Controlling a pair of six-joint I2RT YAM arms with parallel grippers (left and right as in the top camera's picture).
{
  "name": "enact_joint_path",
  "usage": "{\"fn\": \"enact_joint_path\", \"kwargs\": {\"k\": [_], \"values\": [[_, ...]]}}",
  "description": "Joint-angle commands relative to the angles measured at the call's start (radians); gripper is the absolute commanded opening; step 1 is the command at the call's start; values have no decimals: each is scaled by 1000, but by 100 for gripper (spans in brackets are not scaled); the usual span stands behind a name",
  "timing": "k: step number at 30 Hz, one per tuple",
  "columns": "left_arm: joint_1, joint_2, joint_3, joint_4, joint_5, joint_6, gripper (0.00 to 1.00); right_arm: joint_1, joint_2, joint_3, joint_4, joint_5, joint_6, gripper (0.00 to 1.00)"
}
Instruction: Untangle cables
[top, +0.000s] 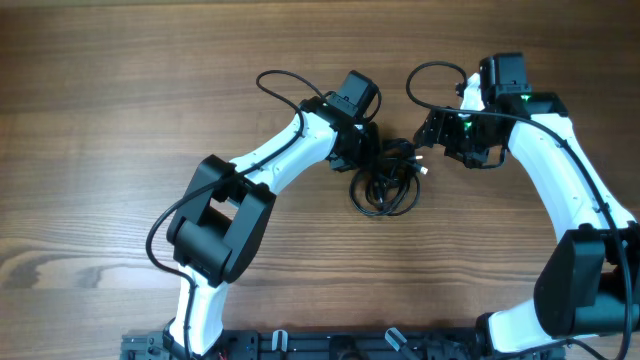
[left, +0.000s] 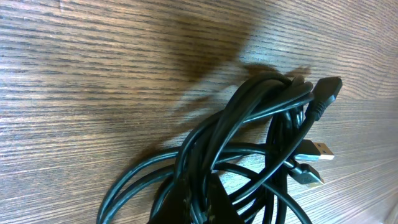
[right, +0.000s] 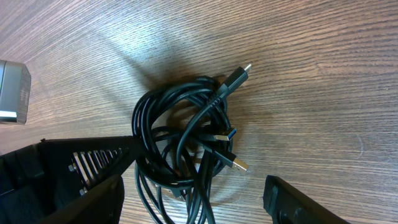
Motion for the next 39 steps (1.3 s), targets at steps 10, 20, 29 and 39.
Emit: {"fn": "enact_joint_path", "kwargs": {"k": [10, 20, 29, 39], "values": [[27, -8, -8, 40, 85, 203, 4, -1, 13, 25, 0, -63, -16, 74], [102, -93, -8, 52, 264, 291, 4, -2, 13, 26, 17, -253, -73, 74], [178, -95, -8, 53, 452, 292, 4, -13, 13, 27, 81, -430, -61, 73], [197, -95, -8, 139, 681, 258, 4, 23, 13, 22, 214, -372, 132, 53]]}}
